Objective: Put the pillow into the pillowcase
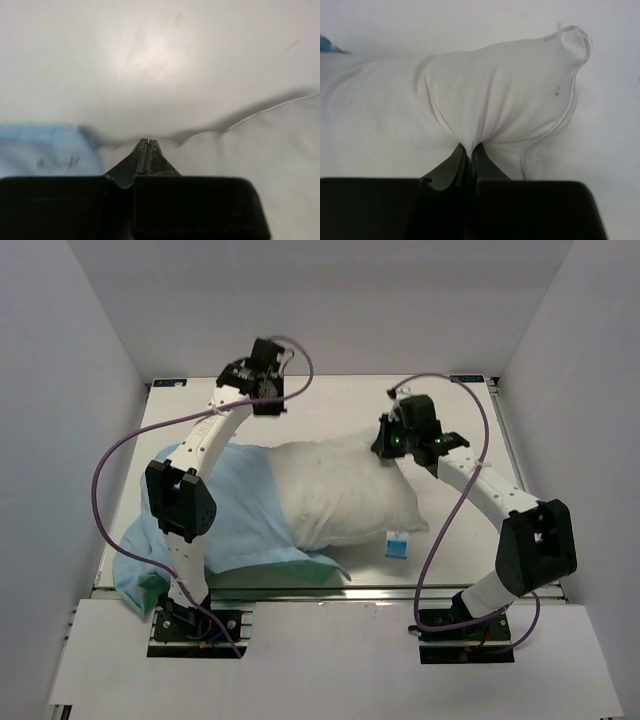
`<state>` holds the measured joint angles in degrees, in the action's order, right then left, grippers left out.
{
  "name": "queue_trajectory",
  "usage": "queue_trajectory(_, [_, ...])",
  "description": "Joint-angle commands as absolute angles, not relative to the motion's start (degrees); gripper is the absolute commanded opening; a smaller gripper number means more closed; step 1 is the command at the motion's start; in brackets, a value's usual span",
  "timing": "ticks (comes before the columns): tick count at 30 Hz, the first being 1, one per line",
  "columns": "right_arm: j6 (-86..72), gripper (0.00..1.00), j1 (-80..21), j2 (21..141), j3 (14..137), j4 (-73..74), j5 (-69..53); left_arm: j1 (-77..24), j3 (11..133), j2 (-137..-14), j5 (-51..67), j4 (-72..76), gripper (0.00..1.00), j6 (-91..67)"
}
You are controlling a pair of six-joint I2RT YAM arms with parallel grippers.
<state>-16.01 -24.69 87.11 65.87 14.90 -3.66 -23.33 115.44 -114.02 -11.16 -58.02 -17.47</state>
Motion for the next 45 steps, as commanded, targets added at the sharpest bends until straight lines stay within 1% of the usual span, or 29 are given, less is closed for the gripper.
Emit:
queue_trajectory(1, [-7.93, 0.0, -24.52, 86.31, 75.31, -2.78, 0.95, -23.38, 130.65, -114.16, -8.78, -51.5, 0.0, -15.03])
queue_trajectory(3, [-2.4, 0.0, -24.52, 85.26, 75.32, -13.64, 1.14, -23.38, 136.56, -114.87, -9.14, -50.2, 0.0, -13.71])
queue_trajectory(5, [0.69, 0.0, -24.43, 83.15, 75.41, -17.56, 0.53, -23.38, 135.71, -112.51, -10.1, -46.51, 0.0, -13.45])
queue_trajectory(7, [5.61, 0.0, -24.43, 79.65, 73.23, -23.37, 0.53, -23.38, 132.55, -109.44, -10.46, -44.56, 0.0, -13.36])
queue_trajectory(9, [11.21, 0.0, -24.35, 76.39, 68.84, -27.92, -3.59, -23.38, 127.74, -107.33, -10.29, -44.12, 0.0, -14.23])
queue_trajectory(10, [12.82, 0.0, -24.35, 72.9, 62.38, -31.86, -6.3, -23.38, 125.18, -104.62, -9.07, -43.69, 0.0, -15.2])
queue_trajectory(11, [14.57, 0.0, -24.35, 71.3, 58.92, -32.86, -7.2, -23.38, 122.29, -103.11, -8.36, -43.42, 0.03, -15.81])
queue_trajectory(12, [15.29, 0.0, -24.35, 70.06, 55.58, -33.39, -7.29, -23.38, 119.12, -101.44, -7.57, -42.2, 0.13, -16.34])
queue_trajectory(13, [14.77, 0.0, -24.35, 68.22, 50.15, -30.53, -6.86, -23.38, 112.48, -98.38, -7.38, -41.75, 0.39, -18.0])
queue_trajectory(15, [11.71, 0.0, -24.26, 66.98, 44.15, -28.4, -4.5, -23.38, 106.38, -95.38, -8.61, -41.14, 0.57, -19.59])
queue_trajectory(16, [5.25, 0.0, -24.26, 66.28, 41.34, -27.34, -2.48, -23.38, 101.48, -94.23, -9.74, -41.13, 0.81, -21.34])
queue_trajectory(18, [-1.72, 0.0, -24.17, 66.01, 35.26, -21.47, 4.29, -23.38, 98.97, -92.64, -12.47, -42.18, 0.87, -21.53])
queue_trajectory(19, [-5.5, 0.0, -24.17, 65.66, 33.77, -19.62, 6.39, -23.38, 98.96, -92.98, -13.09, -43.32, 0.98, -21.62])
queue_trajectory(21, [-8.51, 0.12, -24.17, 64.61, 30.86, -15.92, 6.16, -23.38, 99.75, -95.26, -13.27, -46.04, 0.98, -21.62])
queue_trajectory(23, [-10.1, 0.21, -24.17, 63.73, 31.63, -11.63, 6.06, -23.38, 100.98, -97.46, -12.92, -47.37, 0.98, -21.62])
queue_trajectory(24, [-10.46, 0.36, -24.17, 63.29, 32.68, -10.21, 6.15, -23.29, 101.94, -99.99, -13.62, -49.11, 0.98, -21.8])
queue_trajectory(25, [-9.94, 0.44, -24.17, 62.59, 34.09, -8.63, 6.76, -23.38, 102.91, -101.41, -13.97, -50.09, 0.98, -21.97])
queue_trajectory(26, [-8.89, 0.54, -24.17, 62.23, 35.84, -6.44, 6.94, -23.38, 105.01, -102.64, -14.41, -50.88, 0.98, -21.97])
queue_trajectory(30, [-6.51, 0.7, -24.17, 63.01, 48.91, 6.46, 6.42, -23.29, 108.54, -108.09, -13.71, -52.72, 0.98, -20.83])
queue_trajectory(32, [-5.8, 0.89, -24.26, 63.8, 53.07, 9.39, 5.71, -23.29, 110.47, -110.74, -13.27, -55.27, 0.98, -21.35])
queue_trajectory(33, [-5.97, 0.89, -24.26, 64.42, 56.57, 11.41, 5.89, -23.29, 111.96, -112.92, -13.01, -58.59, 0.9, -21.79])
queue_trajectory(35, [-6.15, 0.89, -24.17, 65.12, 59.57, 12.48, 5.89, -23.29, 110.23, -112.68, -10.38, -59.24, 0.73, -22.85])
queue_trajectory(36, [-6.15, 0.89, -24.26, 66.17, 60.98, 12.48, 5.54, -23.29, 106.3, -111.63, -8.98, -57.67, 0.56, -23.2])
queue_trajectory(37, [-5.54, 0.89, -24.26, 66.79, 63.87, 12.48, 4.41, -23.29, 103.82, -110.4, -6.96, -55.92, 0.47, -22.68])
queue_trajectory(39, [-5.28, 0.89, -24.26, 70.2, 67.04, 12.57, 3.35, -23.29, 99.77, -105.75, -2.82, -51.88, 0.2, -22.59])
queue_trajectory(40, [-3.62, 0.89, -24.26, 71.7, 71.41, 13.09, 0.38, -23.29, 97.41, -104.25, -2.29, -50.64, 0.0, -22.85])
queue_trajectory(42, [-1.77, 0.89, -24.34, 77.48, 76.44, 15.99, -5.33, -23.29, 96.33, -100.13, -1.5, -47.31, 0.0, -22.76])
queue_trajectory(43, [-0.28, 0.89, -24.35, 79.52, 78.99, 16.95, -11.54, -23.29, 95.98, -98.89, -1.15, -45.98, 0.0, -22.24])
queue_trajectory(45, [5.16, 0.89, -24.35, 83.91, 87.42, 21.34, -17.46, -23.29, 95.98, -95.21, -2.19, -41.94, 0.0, -21.71])
